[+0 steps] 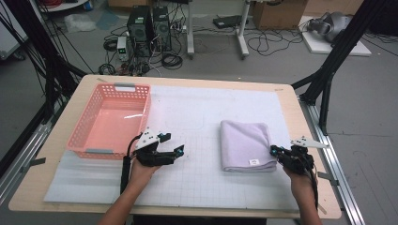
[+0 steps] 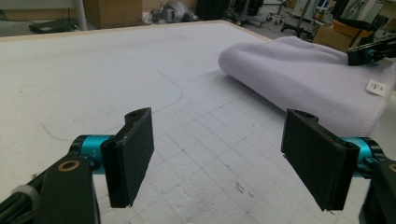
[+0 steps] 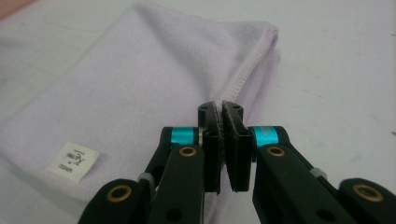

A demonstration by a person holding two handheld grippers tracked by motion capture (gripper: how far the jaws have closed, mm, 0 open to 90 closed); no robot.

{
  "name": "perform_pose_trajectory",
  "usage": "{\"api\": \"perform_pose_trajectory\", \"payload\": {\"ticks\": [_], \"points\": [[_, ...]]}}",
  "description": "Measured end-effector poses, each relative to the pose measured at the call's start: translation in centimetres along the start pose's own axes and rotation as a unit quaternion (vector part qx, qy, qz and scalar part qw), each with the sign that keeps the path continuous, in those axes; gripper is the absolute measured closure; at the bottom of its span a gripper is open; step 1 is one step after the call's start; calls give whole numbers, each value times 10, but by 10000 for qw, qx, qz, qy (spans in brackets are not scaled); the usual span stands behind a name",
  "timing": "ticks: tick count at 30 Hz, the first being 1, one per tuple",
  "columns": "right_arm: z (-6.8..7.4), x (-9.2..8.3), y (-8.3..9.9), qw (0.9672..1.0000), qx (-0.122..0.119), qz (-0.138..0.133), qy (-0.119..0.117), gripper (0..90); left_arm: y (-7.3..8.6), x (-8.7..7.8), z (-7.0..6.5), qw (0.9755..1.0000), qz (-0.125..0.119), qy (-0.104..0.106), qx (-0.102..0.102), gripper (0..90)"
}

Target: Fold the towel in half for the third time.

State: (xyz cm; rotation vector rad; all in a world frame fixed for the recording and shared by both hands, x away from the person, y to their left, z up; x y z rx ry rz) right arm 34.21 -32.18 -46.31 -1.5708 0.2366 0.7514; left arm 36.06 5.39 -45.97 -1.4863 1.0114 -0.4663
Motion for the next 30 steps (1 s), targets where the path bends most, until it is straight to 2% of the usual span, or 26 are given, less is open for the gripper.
{"api": "perform_pose_trajectory", "payload": {"ticks": [2,5,8,10,12,14,15,17,20,22,24,27,30], "points": [[-1,4,5,9999,45,122,-4,840,0,0,0,10000,7,-6,-3,259],[-1,17,17,9992,28,385,-39,704,-1,-1,0,10000,-1,-32,19,258],[-5,12,12,9996,96,234,150,603,-2,-3,2,9999,-53,-81,59,258],[-8,3,4,9995,149,-97,275,538,-2,-3,4,9998,-93,-108,119,247],[-7,-4,-2,9990,37,-376,222,534,-3,-3,4,9996,-135,-156,211,237],[-2,-4,-1,9990,-136,-414,90,532,-3,-3,5,9989,-117,-265,357,234],[2,-3,1,9992,-198,-359,-21,532,-4,-3,6,9989,-114,-290,363,233],[8,2,6,9989,-385,-205,-169,524,-4,-4,6,9991,-150,-288,265,233],[9,10,21,9965,-794,265,-53,514,-7,-6,6,9995,-300,-115,-6,229],[5,6,25,9963,-833,219,-13,507,-9,-7,6,9993,-363,-111,-58,219],[-1,1,26,9967,-787,217,23,492,-8,-8,7,9993,-344,-113,-58,202],[-5,-5,28,9980,-599,179,-56,486,-8,-8,7,9993,-350,-73,-112,192],[-5,-13,19,9990,-374,-143,-207,432,-8,-8,6,9994,-334,-22,-114,191]]}}
Point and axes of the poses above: each handheld gripper's, and its own axes: x roughly forward along the jaws, y roughly out of its underside, z roughly to its left, the point moved 8 cm from there along x, roughly forward along the jaws, and after that the axes turned 7 degrees about y, right-handed, at the moved point
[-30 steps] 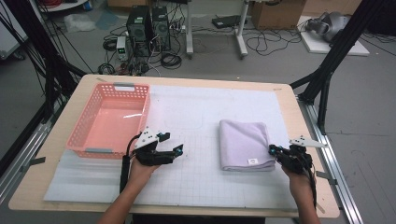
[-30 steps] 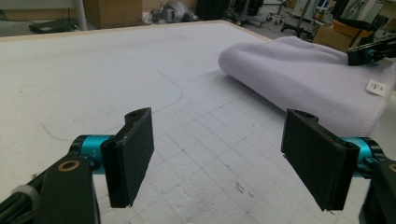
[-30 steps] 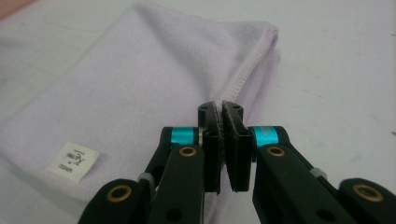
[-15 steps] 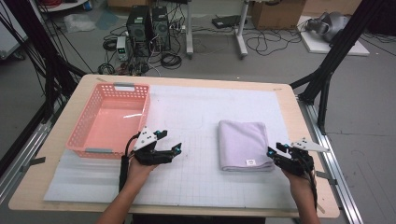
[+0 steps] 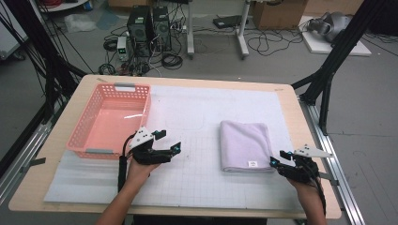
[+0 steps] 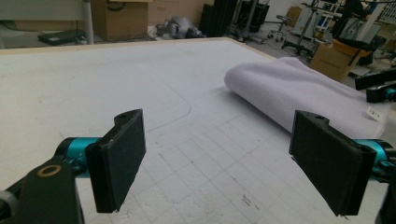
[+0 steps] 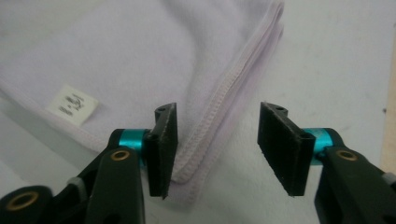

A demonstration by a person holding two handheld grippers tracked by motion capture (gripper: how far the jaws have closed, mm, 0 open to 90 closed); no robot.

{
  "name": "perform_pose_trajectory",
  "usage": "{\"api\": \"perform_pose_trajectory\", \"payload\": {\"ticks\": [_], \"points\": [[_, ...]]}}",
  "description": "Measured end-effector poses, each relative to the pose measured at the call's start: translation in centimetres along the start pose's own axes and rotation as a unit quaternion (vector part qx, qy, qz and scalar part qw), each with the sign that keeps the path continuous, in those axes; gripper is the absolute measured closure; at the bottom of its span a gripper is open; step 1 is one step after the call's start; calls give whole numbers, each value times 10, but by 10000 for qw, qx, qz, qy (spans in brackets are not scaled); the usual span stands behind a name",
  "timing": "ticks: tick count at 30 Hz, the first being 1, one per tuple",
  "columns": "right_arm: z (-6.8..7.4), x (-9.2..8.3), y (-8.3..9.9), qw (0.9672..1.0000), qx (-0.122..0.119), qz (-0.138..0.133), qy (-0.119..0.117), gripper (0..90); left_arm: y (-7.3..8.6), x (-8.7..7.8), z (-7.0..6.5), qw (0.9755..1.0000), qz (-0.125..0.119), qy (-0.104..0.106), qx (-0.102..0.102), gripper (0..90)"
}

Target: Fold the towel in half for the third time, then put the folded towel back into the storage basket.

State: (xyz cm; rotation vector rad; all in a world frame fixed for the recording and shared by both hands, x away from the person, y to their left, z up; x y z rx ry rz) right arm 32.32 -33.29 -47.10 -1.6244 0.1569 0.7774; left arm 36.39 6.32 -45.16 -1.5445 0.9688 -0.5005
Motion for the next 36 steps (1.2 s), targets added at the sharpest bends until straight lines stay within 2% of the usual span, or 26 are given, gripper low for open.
{"api": "perform_pose_trajectory", "payload": {"ticks": [2,5,9,12,17,36], "points": [[-2,-5,-7,9996,56,-265,53,389,1,0,0,10000,42,-14,26,191],[-6,-9,-13,9987,146,-451,194,322,1,0,0,10000,48,-14,58,191],[-8,-5,-15,9988,19,-390,295,225,2,0,1,9999,97,-38,59,191],[-8,-5,-18,9986,44,-410,320,192,2,0,1,9999,94,-61,62,191],[-9,-9,-21,9980,32,-531,344,178,2,1,2,9999,92,-80,75,192],[-12,-7,-17,9982,-2,-406,433,177,4,5,0,9998,188,36,95,196]]}}
Point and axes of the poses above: each handheld gripper's, and its own axes: x roughly forward along the jaws, y roughly out of its underside, z roughly to its left, the point moved 8 cm from there along x, roughly forward along the jaws, and after that the axes turned 7 degrees about y, right-handed, at the moved point
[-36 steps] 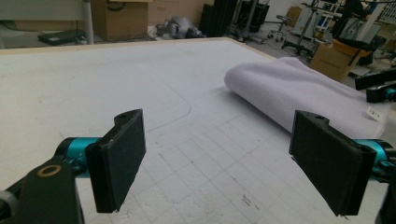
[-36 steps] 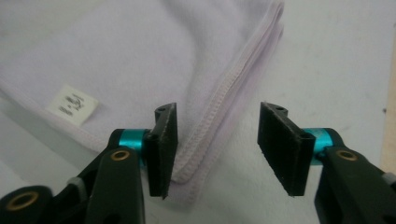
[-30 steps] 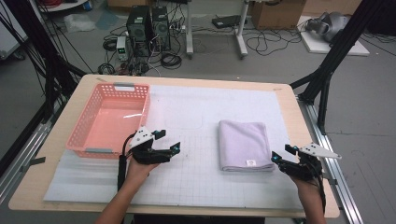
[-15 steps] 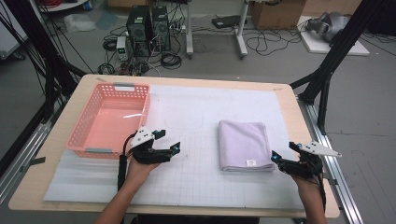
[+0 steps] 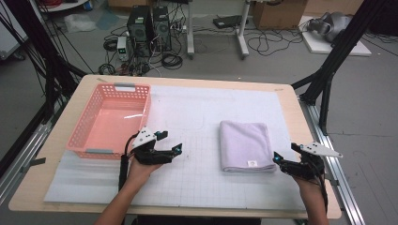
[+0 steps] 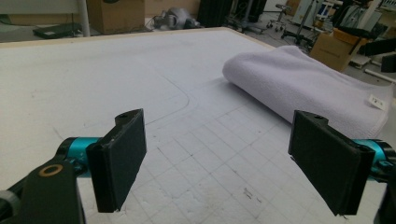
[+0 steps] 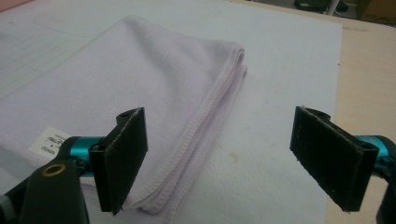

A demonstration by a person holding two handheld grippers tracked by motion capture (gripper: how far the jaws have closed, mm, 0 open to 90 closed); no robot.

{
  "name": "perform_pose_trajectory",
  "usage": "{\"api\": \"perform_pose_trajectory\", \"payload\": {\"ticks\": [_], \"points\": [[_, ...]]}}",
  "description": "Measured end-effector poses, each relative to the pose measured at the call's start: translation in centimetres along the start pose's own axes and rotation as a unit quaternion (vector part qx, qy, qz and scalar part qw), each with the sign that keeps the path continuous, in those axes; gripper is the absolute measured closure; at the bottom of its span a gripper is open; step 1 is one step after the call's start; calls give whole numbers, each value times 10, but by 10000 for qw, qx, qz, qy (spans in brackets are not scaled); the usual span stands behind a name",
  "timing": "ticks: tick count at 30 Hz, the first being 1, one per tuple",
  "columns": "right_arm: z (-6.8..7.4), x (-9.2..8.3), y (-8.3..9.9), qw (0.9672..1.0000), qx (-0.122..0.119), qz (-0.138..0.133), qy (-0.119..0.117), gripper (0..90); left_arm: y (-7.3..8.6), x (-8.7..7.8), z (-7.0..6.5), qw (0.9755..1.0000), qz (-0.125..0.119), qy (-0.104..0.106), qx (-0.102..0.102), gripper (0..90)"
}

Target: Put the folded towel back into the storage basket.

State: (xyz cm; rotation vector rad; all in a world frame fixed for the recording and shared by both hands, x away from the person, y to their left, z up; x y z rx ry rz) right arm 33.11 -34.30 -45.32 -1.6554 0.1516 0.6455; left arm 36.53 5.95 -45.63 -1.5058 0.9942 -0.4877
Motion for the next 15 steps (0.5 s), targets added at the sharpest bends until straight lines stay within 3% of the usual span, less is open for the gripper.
{"api": "perform_pose_trajectory", "payload": {"ticks": [9,15], "points": [[1,0,0,10000,-30,-30,38,178,2,7,-2,9999,113,55,-92,191],[3,0,-2,10000,-44,-55,-13,178,-2,21,-7,9996,260,117,-82,196]]}}
Point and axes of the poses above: each handheld gripper's, and its own axes: x roughly forward along the jaws, y roughly out of its underside, z roughly to its left, the point moved 8 cm from there along x, roughly forward along the jaws, and after that the axes turned 7 degrees about y, right-handed, at the moved point
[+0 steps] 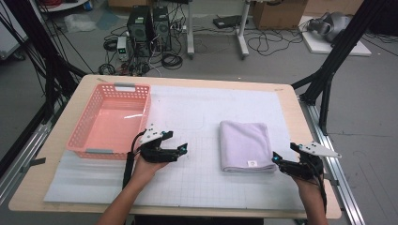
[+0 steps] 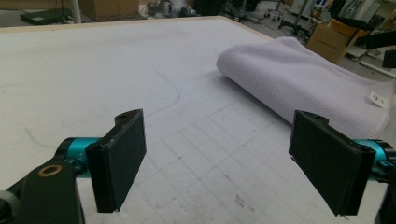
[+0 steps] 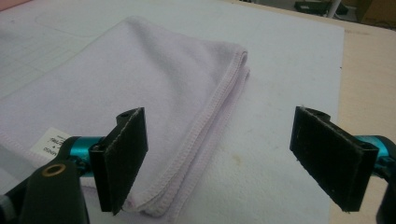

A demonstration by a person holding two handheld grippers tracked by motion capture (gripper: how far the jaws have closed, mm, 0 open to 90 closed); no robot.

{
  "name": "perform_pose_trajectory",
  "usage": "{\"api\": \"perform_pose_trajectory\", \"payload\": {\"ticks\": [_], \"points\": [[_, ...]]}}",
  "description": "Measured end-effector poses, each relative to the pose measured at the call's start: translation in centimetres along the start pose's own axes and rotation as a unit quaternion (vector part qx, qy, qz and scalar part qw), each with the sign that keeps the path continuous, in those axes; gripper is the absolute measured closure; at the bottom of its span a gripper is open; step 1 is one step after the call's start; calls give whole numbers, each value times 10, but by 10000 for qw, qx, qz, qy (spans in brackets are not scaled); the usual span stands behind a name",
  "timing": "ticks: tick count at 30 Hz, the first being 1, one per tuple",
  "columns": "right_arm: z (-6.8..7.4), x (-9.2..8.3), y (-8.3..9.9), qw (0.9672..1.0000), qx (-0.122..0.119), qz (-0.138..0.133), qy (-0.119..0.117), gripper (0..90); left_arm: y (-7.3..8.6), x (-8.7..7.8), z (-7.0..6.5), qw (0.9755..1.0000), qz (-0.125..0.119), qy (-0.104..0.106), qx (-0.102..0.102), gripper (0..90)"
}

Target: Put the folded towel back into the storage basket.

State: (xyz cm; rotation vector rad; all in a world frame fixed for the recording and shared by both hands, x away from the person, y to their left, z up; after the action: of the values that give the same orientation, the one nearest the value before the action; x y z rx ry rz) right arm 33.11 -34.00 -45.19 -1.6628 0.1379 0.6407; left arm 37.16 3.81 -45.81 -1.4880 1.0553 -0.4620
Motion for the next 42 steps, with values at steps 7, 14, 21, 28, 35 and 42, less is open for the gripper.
{"api": "perform_pose_trajectory", "payload": {"ticks": [7,14,21,28,35,42], "points": [[3,0,0,10000,53,-12,-40,180,-4,34,-11,9991,165,282,-252,221],[3,0,-1,9999,71,-53,-59,180,-8,75,-27,9977,353,510,-281,258],[5,2,-1,10000,9,-38,-91,180,-6,110,-41,9947,606,711,-423,290],[4,2,-1,10000,4,-32,-85,180,3,138,-53,9893,1061,816,-583,301],[5,3,0,10000,-8,-10,-84,180,10,143,-55,9839,1349,832,-822,343],[7,5,-1,10000,1,-17,-92,180,11,146,-61,9795,1519,988,-876,455]]}}
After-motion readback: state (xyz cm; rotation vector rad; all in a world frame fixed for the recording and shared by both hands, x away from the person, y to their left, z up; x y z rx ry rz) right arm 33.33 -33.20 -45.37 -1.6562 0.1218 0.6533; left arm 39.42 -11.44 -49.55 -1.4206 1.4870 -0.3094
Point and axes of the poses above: each handheld gripper's, and its own axes: x roughly forward along the jaws, y roughly out of its underside, z roughly to its left, the point moved 8 cm from there along x, roughly forward along the jaws, and after that the axes turned 7 degrees about y, right-handed, at the moved point
